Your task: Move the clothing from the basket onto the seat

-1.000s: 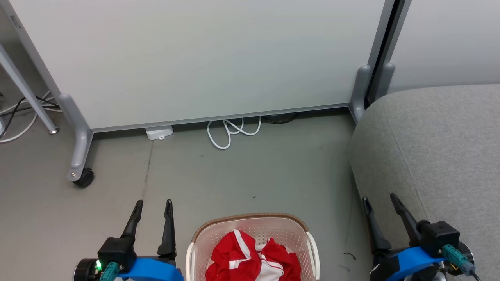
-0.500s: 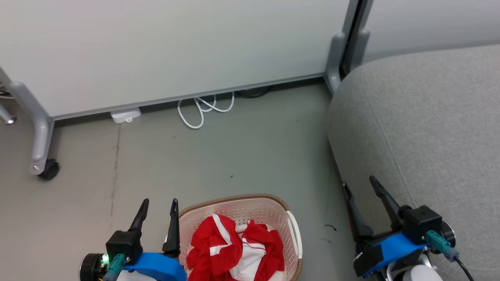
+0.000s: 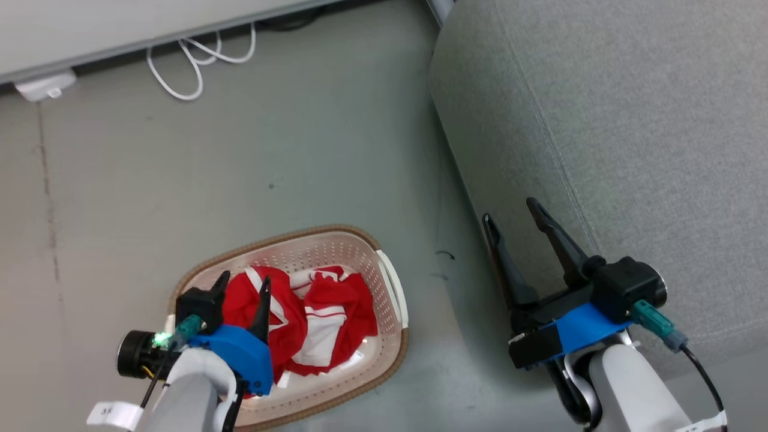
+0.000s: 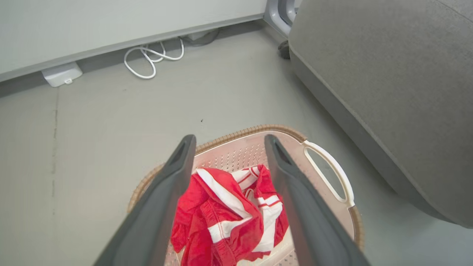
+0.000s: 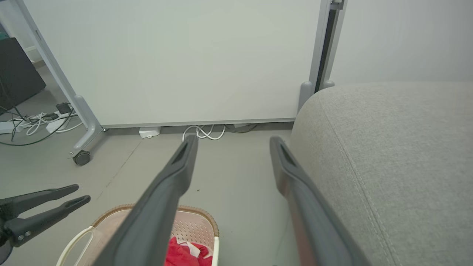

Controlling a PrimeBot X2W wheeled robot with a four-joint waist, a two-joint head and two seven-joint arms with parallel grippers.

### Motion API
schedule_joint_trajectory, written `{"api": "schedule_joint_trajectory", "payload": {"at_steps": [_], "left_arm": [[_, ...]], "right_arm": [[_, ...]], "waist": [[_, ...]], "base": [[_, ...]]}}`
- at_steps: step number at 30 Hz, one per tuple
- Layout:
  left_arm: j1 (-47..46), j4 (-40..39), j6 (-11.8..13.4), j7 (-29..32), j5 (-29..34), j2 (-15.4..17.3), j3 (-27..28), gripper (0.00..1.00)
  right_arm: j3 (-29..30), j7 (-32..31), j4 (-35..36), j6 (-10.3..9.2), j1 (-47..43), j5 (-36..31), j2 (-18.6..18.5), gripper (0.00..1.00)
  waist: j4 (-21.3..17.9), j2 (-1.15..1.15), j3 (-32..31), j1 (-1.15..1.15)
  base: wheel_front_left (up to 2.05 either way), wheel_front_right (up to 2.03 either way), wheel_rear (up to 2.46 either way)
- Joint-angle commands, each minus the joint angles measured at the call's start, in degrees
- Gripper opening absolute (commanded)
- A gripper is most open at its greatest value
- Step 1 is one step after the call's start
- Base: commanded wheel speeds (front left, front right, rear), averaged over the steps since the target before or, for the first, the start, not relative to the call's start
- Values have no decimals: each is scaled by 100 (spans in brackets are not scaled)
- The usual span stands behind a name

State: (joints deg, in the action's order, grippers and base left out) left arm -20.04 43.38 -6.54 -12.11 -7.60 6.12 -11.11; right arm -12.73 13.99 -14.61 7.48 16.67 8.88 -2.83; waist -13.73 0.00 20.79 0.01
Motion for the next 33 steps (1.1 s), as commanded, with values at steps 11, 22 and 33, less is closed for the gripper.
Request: {"api": "schedule_joint_trajectory", "payload": {"at_steps": [11,22,33], "left_arm": [[-1100,1284,-88,624,-109,257,-267,100],[-1577,2027,83,696,-36,379,-419,100],[-1822,2609,300,893,-141,289,-458,0]], "right_arm": [[-232,122,-33,3,596,402,-8,100],[-403,124,248,3,750,665,-9,100],[-471,125,216,3,794,781,-9,100]], "waist": [[-657,0,1472,-1],[-810,0,1904,-1],[-816,0,1896,-1]], "base": [[0,0,0],[0,0,0],[0,0,0]]}}
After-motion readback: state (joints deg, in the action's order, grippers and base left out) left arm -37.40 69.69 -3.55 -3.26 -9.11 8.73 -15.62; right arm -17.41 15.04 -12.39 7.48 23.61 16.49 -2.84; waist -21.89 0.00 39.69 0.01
